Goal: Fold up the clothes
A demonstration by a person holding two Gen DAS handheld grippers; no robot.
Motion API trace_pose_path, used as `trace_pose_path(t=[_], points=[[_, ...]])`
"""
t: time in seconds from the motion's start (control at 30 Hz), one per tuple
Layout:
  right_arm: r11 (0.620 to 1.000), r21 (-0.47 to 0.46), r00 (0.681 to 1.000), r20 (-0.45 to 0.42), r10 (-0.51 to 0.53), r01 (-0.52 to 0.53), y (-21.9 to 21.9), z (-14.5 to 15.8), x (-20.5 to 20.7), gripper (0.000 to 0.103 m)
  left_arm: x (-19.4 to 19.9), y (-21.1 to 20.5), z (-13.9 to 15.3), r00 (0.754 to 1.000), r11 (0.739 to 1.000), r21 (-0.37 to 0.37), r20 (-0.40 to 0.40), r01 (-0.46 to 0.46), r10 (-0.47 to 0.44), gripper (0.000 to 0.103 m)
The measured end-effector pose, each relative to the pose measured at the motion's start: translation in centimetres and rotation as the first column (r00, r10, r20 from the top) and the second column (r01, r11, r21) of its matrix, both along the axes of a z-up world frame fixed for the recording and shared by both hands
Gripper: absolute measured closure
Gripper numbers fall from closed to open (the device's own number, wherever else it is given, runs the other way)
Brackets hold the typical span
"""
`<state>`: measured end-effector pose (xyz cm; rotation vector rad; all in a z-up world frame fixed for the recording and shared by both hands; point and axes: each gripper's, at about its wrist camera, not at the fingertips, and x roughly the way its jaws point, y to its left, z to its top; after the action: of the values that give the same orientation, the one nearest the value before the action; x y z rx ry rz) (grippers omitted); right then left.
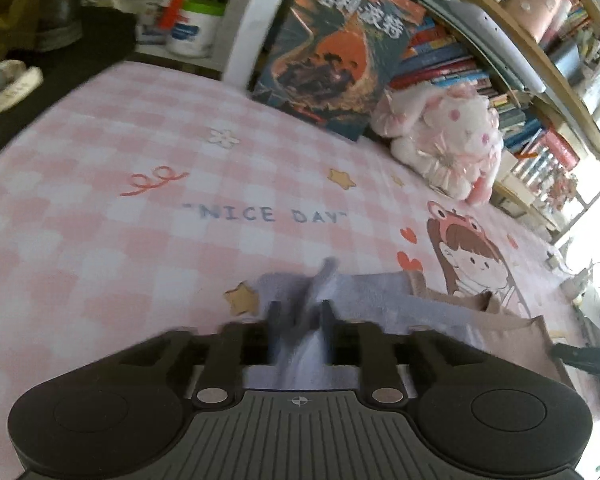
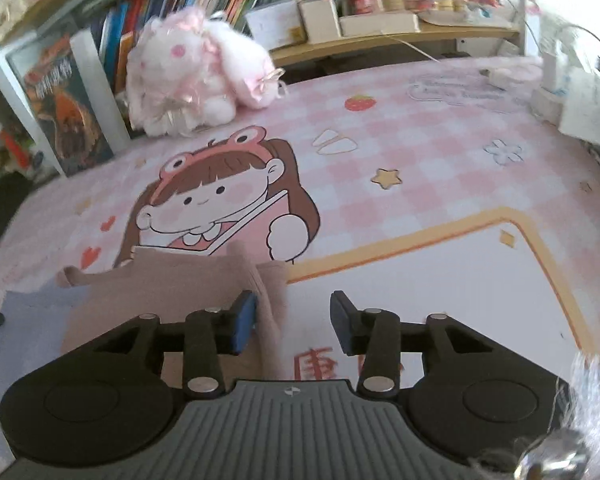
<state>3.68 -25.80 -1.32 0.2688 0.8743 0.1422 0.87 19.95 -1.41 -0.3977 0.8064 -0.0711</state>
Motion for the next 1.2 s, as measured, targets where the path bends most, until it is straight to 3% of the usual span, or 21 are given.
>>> trace_pose_path(t=[0.03,0.23,0.3,0.37,0.4,0.57,0.7,0.83,0.97,1.03,1.13,1.2], points=[[1.0,0.018,1.0,-0.005,-0.002,0.002,-0.5,0.2,-0.5,0.063,-0.6,0.1,0.1,1.0,1.0,-0.001,-0.002,0.001,-0.001,0.052],[0.995,0.097,0.998,-0.065,-0.012,0.019,-1.1,-0.6,-0.8,0.062,-1.3,0.8,-1.5,0.999,0.996,-0.084,-0.051,-0.01,0.006,0.054],[0.992,0.12,0.997,-0.069,-0.022,0.03,-0.7,-0.7,0.0,0.063,-0.9,0.9,-1.9,0.998,0.992,-0.121,-0.051,-0.026,0.02,0.058],[0.989,0.144,0.997,-0.073,-0.031,0.042,-0.3,-0.9,0.9,0.07,0.0,0.9,-2.2,0.998,0.986,-0.164,-0.058,-0.031,0.022,0.079],[0.987,0.156,0.997,-0.075,-0.036,0.047,-0.1,-1.0,1.3,0.082,0.4,0.8,-2.2,0.998,0.986,-0.162,-0.059,-0.038,0.029,0.082],[0.974,0.214,0.995,-0.087,-0.059,0.076,0.9,-1.3,3.4,0.086,3.4,1.2,-2.0,0.995,0.983,-0.161,-0.058,-0.088,0.079,0.086],[0.961,0.259,0.992,-0.096,-0.077,0.1,1.7,-1.6,5.1,0.086,6.3,1.5,-1.5,0.993,0.987,-0.114,-0.049,-0.115,0.11,0.086],[0.97,0.225,0.994,-0.084,-0.077,0.094,3.3,-1.5,7.6,0.086,8.2,1.7,-1.5,0.991,0.99,-0.066,-0.045,-0.126,0.124,0.086],[0.986,0.148,0.996,-0.063,-0.063,0.072,4.6,-1.3,8.9,0.084,8.2,1.8,-1.7,0.991,0.991,-0.024,-0.04,-0.131,0.13,0.074],[0.994,0.092,0.997,-0.05,-0.051,0.055,5.2,-1.1,9.0,0.069,7.7,2.0,-1.5,0.989,0.989,0.006,-0.029,-0.146,0.147,0.063],[1.0,-0.016,1.0,0.023,0.004,-0.004,5.6,0.0,7.7,0.062,5.0,2.1,-0.3,0.98,0.979,0.047,0.035,-0.197,0.196,0.06],[0.999,-0.028,0.997,0.069,0.027,-0.025,5.3,0.9,6.1,0.056,2.7,2.1,0.6,0.973,0.973,0.068,0.085,-0.22,0.214,0.058]])
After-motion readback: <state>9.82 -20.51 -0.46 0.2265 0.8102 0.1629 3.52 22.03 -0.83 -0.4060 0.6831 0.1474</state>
